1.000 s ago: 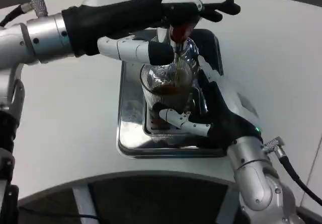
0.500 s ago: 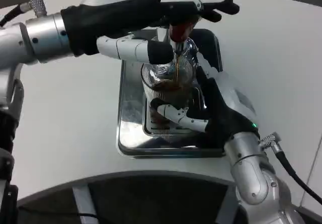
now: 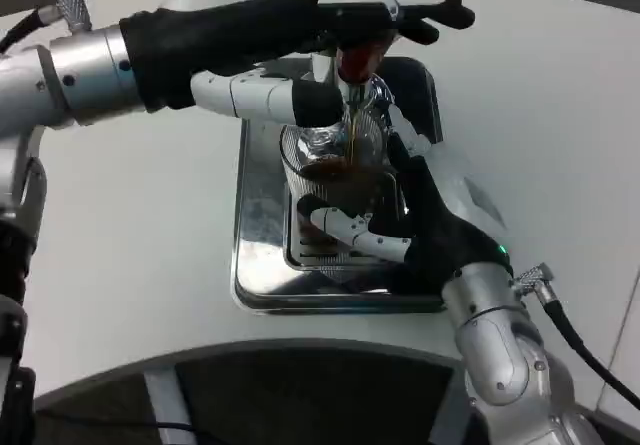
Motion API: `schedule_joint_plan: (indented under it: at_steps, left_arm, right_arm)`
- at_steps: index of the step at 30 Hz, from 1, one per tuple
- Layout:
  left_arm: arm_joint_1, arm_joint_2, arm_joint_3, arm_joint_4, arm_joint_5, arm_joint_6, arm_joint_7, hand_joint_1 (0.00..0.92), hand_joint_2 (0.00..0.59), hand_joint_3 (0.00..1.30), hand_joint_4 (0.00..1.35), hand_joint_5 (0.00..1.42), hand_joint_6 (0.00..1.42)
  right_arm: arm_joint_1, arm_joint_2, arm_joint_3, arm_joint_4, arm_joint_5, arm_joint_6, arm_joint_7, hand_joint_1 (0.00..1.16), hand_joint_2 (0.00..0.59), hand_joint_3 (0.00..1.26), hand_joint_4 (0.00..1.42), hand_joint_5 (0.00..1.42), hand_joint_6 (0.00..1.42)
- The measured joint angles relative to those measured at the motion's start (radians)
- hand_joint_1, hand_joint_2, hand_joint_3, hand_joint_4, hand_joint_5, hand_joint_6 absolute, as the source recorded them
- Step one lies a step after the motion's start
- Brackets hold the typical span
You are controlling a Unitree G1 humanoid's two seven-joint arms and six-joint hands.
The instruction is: Grasp the cup under the faucet to collect the drink, then remove the cup.
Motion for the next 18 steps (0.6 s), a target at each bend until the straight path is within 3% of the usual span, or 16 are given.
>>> schedule_joint_plan:
  at_steps: [12, 18]
  left_arm:
    - [0.001, 0.0, 0.003, 0.0, -0.002, 0.005, 0.0, 0.0, 0.041, 0.12, 0.0, 0.09, 0.01]
    - [0.004, 0.0, 0.024, -0.001, -0.037, 0.09, -0.001, 0.0, 0.041, 0.12, 0.0, 0.09, 0.02]
  right_arm:
    - [0.0, 0.002, 0.003, 0.0, 0.002, 0.0, -0.005, 0.5, 0.199, 0.0, 0.0, 0.0, 0.0]
    - [0.0, 0.003, 0.004, 0.0, 0.002, 0.0, -0.011, 0.51, 0.201, 0.0, 0.0, 0.0, 0.0]
